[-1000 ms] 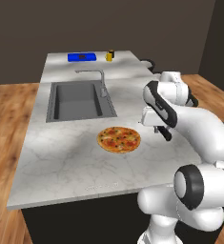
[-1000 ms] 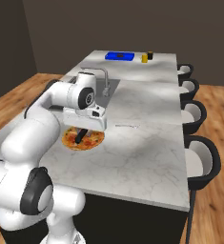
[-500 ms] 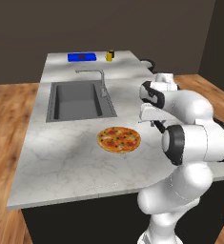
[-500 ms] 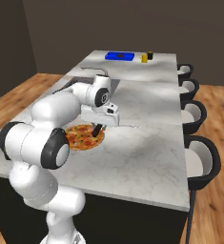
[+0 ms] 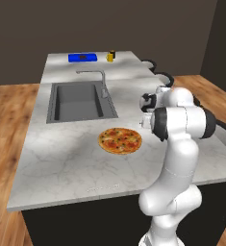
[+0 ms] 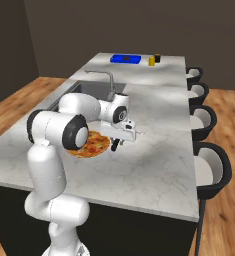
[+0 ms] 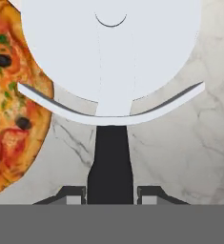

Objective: Take the pizza cutter from the drawer on the left and place it on the dining counter for cutting.

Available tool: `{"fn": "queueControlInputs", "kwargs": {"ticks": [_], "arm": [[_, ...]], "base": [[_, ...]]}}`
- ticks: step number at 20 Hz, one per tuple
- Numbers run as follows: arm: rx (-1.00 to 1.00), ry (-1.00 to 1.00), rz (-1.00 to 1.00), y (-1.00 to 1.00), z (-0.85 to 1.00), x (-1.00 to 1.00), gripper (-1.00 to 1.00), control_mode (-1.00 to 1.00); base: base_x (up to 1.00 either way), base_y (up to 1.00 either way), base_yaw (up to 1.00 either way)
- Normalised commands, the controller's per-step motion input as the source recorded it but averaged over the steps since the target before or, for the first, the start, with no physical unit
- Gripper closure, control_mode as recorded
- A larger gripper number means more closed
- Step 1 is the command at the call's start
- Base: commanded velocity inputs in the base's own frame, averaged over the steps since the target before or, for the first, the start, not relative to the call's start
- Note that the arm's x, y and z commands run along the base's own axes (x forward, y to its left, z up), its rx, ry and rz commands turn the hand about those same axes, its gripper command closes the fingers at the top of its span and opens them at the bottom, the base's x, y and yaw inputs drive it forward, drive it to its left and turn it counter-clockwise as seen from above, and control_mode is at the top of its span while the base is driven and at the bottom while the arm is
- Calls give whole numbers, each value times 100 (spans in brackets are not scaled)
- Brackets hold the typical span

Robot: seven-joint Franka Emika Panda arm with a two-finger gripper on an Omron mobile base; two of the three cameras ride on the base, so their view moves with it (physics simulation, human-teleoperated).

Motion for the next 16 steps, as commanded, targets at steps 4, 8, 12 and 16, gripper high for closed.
{"fn": "queueControlInputs", "kwargs": {"ticks": [4,8,12,16], "arm": [[0,0,0,0,-71,36,100,-100],[0,0,0,0,-58,23,100,-100],[0,0,0,0,-46,23,100,-100],[0,0,0,0,-41,24,100,-100]], "base": [[0,0,0],[0,0,0],[0,0,0],[0,0,0]]}}
